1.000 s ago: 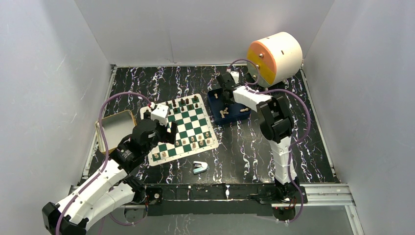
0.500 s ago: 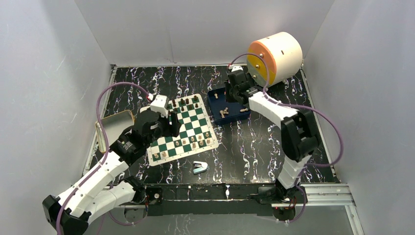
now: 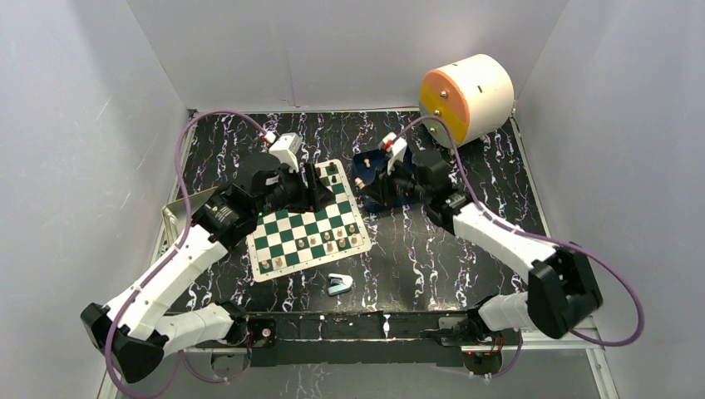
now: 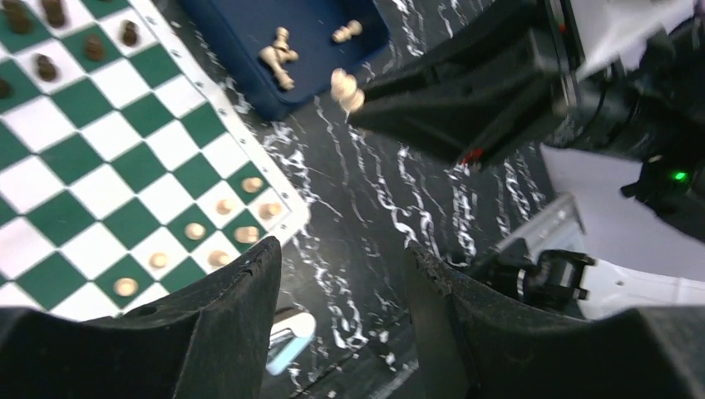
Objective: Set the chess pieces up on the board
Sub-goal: Place the chess piece on the chessboard.
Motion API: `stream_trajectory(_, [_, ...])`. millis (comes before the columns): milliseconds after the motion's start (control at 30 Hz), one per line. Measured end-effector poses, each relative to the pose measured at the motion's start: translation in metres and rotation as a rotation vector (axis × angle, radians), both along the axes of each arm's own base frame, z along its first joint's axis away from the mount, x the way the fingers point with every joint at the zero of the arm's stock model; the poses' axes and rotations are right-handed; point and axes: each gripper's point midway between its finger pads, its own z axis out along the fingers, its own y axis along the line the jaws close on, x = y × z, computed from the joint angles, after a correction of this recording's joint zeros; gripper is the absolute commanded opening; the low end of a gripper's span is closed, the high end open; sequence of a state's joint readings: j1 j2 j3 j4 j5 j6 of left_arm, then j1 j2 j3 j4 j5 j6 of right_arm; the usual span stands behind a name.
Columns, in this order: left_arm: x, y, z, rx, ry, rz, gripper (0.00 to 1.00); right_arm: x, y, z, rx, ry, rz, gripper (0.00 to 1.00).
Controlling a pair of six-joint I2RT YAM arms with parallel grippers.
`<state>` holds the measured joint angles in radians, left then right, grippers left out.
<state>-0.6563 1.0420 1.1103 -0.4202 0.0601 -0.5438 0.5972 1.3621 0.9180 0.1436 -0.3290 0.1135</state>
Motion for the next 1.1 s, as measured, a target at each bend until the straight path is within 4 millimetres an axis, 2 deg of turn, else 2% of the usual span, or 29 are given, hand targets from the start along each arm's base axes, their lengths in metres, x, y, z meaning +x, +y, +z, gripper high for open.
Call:
stream_trajectory(133, [-0.006, -0.021, 0.000, -0.071, 0.092, -0.058, 0.55, -0.039, 0.011, 0.017, 0.056, -0.104, 0.140, 0.16])
stream_trajectory(233, [-0.009, -0.032, 0.000, -0.110, 0.139, -0.089, 0.57, -0.055, 0.016, 0.035, 0.096, -0.172, 0.204, 0.16])
stream_trajectory(367, [-0.011, -0.038, 0.001, -0.135, 0.166, -0.105, 0.57, -0.063, 0.020, 0.054, 0.137, -0.237, 0.246, 0.16])
stream_trajectory(600, [-0.011, -0.047, 0.004, -0.187, 0.207, -0.107, 0.54, -0.079, 0.025, 0.050, 0.145, -0.244, 0.312, 0.16])
stream_trajectory(933, [-0.007, -0.056, 0.009, -0.241, 0.228, -0.101, 0.42, -0.089, 0.026, 0.064, 0.174, -0.281, 0.344, 0.16])
stream_trajectory(1100, [-0.007, -0.056, 0.009, -0.244, 0.230, -0.099, 0.32, -0.094, 0.027, 0.062, 0.178, -0.282, 0.354, 0.17])
